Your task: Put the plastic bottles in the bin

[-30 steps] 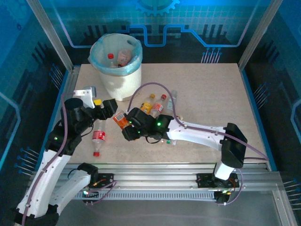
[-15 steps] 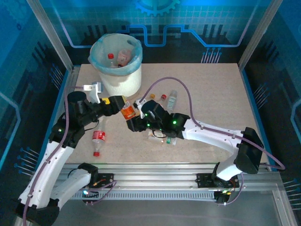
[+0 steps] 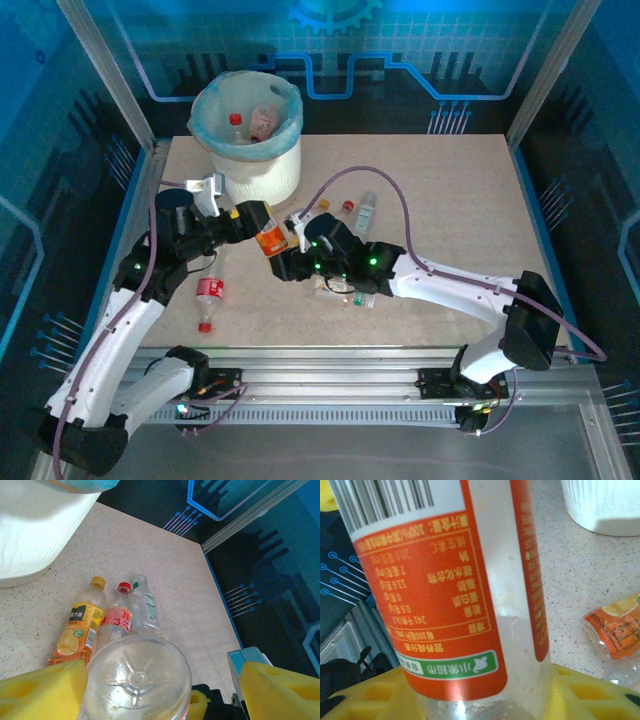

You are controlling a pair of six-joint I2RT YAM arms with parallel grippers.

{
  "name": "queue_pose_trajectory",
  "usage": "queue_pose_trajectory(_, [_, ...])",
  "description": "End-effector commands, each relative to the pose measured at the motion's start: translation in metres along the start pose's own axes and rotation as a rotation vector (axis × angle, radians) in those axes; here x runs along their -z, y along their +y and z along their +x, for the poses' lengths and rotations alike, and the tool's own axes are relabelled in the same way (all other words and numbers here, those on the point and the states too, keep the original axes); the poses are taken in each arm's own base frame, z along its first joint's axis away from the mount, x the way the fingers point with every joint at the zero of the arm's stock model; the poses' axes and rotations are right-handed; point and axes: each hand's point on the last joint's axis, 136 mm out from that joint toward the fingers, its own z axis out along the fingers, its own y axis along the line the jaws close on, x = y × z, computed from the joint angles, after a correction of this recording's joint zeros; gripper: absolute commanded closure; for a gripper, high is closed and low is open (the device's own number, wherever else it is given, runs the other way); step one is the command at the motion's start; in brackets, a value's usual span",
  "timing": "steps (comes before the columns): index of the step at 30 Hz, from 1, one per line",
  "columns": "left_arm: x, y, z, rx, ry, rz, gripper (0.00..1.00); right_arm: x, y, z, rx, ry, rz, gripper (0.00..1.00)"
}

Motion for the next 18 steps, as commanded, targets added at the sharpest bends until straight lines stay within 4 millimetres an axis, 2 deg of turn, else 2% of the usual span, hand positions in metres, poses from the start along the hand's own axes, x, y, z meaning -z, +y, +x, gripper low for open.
queue_pose_trajectory(1, [-0.001, 0.004, 0.007, 0.029, 0.021, -0.004, 0.19, 0.012, 0.005, -0.019, 0.003, -0.073, -0.027, 0.46])
queue_pose_trajectory(11, [-0.011, 0.005, 0.019, 0.056, 0.085, 0.017, 0.21, 0.02, 0.009, -0.026, 0.036, -0.106, -0.044, 0.46])
queue_pose_trajectory(18, [-0.011, -0.001, 0.016, 0.059, 0.084, 0.039, 0.37, 0.02, 0.009, -0.023, 0.046, -0.098, -0.043, 0.45])
